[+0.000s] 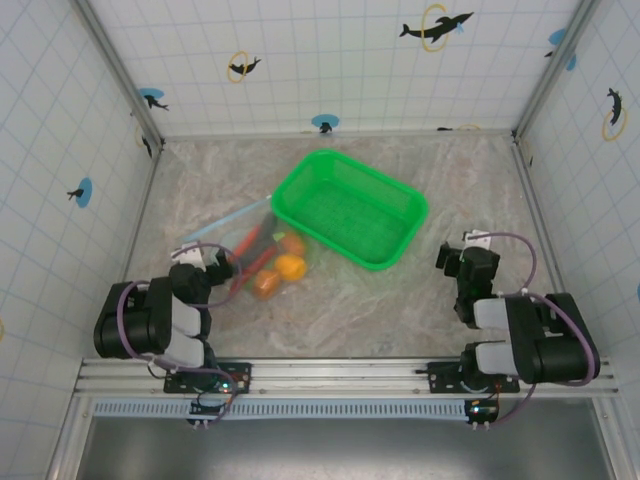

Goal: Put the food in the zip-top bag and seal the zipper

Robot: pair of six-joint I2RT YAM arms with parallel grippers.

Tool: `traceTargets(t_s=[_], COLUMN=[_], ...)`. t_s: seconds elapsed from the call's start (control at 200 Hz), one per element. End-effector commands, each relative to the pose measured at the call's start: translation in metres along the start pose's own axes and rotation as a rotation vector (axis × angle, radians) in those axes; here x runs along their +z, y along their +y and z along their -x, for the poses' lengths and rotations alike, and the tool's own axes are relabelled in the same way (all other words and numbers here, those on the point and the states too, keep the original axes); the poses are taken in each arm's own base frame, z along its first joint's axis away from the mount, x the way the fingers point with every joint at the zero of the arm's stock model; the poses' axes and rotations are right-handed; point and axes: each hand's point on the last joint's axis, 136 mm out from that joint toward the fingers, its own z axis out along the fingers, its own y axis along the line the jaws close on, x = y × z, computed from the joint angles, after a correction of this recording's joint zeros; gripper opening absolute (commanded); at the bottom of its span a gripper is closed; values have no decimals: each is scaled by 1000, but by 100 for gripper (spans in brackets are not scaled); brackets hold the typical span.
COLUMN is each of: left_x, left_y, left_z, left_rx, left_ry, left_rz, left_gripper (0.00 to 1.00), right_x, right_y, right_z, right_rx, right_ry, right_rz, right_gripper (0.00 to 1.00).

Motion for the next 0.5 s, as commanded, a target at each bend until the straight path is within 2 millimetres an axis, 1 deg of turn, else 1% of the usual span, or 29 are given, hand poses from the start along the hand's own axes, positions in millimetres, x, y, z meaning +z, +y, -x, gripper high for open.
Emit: traceTargets(t_s=[0.0,0.04,0.14,0.18,0.23,0.28,0.305,0.33,0.35,0.375,0.4,0.42,0.445,0.495], left_x=[-6,-4,-2,-2,-2,-1,-1,-1,-1,-1,-1,-1,-1,-1], left_y=[-9,-8,-8,-8,-7,-7,-7,-7,-7,-7,-7,-8,-7,-8], left_z=[13,10,10,11,9,10,10,9,9,9,9,9,9,10], left_rx=[25,29,40,45,45,51,56,58,58,58,59,59,59,61], left_ry=[-73,-55,-51,-57,-48,-51,-48,-46,-46,-47,-46,-47,-47,-48], left_rz=[-52,-38,-27,-24,-18,-10,-2,0,1,1,1,0,0,0], left_gripper=[98,97,98,98,98,98,98,98,98,98,98,98,97,98], right_x=[1,8,28,33,32,30,27,24,21,18,17,18,16,12], right_y=[7,4,-9,-13,-13,-13,-15,-17,-20,-23,-26,-22,-16,4], right_z=[46,46,31,25,20,11,2,-2,-10,-9,-12,-15,-10,-5], right_rx=[20,39,47,53,69,55,48,63,73,95,98,96,91,30], right_ry=[-181,-154,-11,41,54,68,78,64,66,41,60,84,51,13], right_rz=[62,47,-44,-75,-65,-61,-65,-68,-73,-81,-96,-78,-38,83], right_gripper=[100,100,100,100,100,100,100,100,100,100,100,100,100,100])
